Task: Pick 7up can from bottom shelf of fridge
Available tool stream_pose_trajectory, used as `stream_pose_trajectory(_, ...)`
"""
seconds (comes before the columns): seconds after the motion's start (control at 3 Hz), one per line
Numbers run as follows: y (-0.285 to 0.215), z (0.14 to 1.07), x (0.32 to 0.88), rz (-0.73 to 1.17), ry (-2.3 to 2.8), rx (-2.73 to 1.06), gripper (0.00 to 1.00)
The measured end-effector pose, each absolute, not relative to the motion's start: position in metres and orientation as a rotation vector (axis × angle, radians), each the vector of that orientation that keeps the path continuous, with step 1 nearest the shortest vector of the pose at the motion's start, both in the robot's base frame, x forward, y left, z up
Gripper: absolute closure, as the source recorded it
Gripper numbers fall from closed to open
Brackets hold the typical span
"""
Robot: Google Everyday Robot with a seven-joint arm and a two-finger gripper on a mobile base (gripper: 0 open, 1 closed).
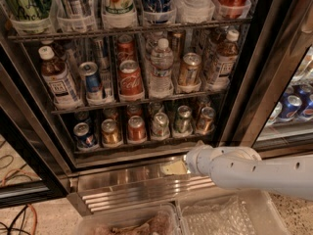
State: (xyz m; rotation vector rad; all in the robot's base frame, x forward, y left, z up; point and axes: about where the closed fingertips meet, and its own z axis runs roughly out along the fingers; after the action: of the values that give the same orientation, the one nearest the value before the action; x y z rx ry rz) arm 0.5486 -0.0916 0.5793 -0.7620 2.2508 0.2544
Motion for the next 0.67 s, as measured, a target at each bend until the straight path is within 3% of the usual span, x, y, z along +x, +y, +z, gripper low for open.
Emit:
stream_pose_trajectory(0.33,-0.084,0.573,0.567,0.305,2.158,-0.666,0.0)
stream_pose_trajectory(0.67,-0.056,0.567,0.591,0.473,2.047,-0.513,0.0)
